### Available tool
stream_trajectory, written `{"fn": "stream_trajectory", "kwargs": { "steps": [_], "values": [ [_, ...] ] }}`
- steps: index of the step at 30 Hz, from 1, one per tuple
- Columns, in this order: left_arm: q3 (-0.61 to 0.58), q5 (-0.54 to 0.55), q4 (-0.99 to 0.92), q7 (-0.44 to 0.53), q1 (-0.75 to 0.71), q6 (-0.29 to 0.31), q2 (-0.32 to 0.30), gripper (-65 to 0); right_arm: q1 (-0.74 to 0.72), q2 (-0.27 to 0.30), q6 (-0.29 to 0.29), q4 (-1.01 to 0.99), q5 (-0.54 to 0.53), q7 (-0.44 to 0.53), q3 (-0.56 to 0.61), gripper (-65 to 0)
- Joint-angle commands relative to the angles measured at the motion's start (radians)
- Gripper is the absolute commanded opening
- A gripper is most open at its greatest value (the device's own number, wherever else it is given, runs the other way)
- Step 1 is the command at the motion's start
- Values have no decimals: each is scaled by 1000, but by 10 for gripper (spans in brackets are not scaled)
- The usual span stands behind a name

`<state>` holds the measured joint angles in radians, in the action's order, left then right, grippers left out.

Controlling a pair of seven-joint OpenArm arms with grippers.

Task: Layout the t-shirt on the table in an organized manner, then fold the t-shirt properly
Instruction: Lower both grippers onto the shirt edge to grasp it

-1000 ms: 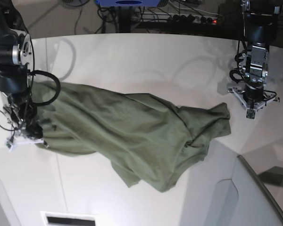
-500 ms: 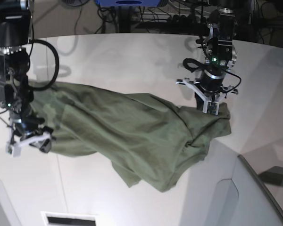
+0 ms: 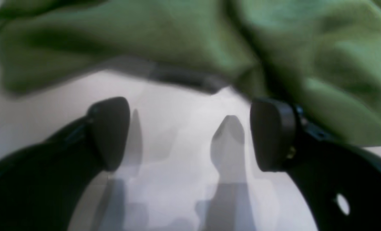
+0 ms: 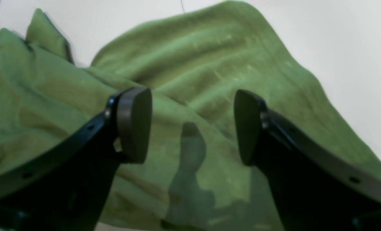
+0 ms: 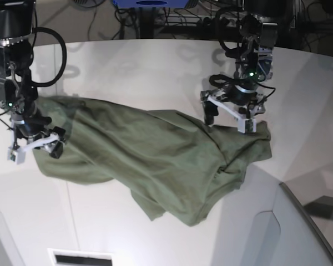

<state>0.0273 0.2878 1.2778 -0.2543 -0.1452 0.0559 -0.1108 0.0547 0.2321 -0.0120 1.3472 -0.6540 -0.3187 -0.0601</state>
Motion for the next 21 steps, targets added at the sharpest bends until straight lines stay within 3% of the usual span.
{"fn": "stream_trajectory", "kwargs": {
  "steps": [1, 4, 11, 19, 21],
  "values": [
    [3, 4, 4, 20, 11, 3, -2, -118, -3, 14, -9, 18, -7, 19, -8, -266],
    [4, 20, -26, 22, 29, 3, 24, -117, 9, 14, -9, 19, -7, 19, -8, -266],
    [4, 195, -128, 22, 101, 3, 26, -117, 21, 14, -10, 19, -7, 19, -8, -266],
    [3, 202, -191, 60, 154, 3, 29, -122, 24, 42, -10, 16, -7, 19, -8, -266],
    [3, 201, -223, 117, 158, 2, 24, -179, 27, 42, -10, 15, -7, 19, -10, -266]
  ]
}}
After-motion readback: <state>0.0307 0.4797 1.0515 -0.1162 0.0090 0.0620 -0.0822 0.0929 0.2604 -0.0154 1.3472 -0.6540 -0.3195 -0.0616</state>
